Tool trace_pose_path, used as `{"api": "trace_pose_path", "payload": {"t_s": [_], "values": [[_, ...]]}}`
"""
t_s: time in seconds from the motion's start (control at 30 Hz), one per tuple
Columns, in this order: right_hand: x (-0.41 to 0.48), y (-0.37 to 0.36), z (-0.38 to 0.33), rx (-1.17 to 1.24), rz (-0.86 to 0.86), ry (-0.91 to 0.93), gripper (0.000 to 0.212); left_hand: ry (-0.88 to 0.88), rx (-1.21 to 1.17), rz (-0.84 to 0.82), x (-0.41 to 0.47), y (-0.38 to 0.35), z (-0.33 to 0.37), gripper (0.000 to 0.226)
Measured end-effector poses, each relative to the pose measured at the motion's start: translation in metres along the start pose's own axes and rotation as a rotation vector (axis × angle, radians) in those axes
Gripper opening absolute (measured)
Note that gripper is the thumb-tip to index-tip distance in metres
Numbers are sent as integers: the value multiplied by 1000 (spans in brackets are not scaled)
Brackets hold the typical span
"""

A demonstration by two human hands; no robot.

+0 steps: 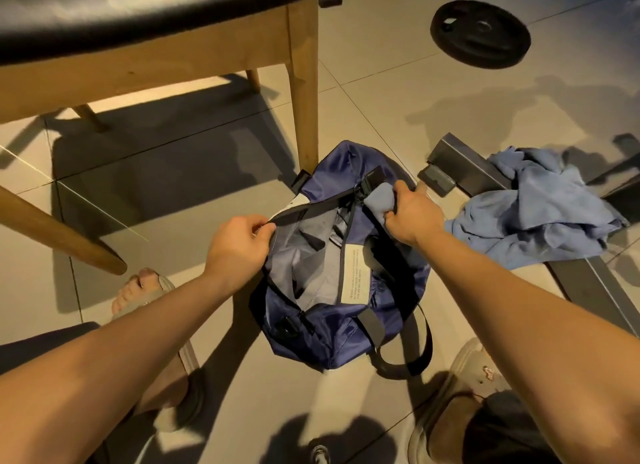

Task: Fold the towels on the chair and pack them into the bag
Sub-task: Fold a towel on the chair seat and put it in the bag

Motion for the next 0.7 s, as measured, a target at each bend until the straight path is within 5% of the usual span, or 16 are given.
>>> {"api": "trace_pose_path", "payload": {"t_s": [0.4, 0.57, 0.67, 0.7], "values": [[-8, 30, -5, 636, 18, -16, 20, 36, -1, 11, 2, 20, 3, 33], [-8, 72, -53, 803, -272, 9, 27, 151, -165, 45, -37, 88, 2, 31], [-15, 72, -92, 887, -461, -29, 6, 140, -38, 149, -61, 126, 0, 31], [-15, 66, -100, 918, -508, -56, 16, 136, 47, 207, -64, 136, -2, 30]]}}
Point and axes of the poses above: each hand's wrist, its own x-axis towards the middle knuckle, its own y-axis out of the back of the hand, z = x × y, the point moved 4 cm from there along x, towards the middle knuckle, and after that the axes turned 11 degrees about y, right-handed, at the moved point
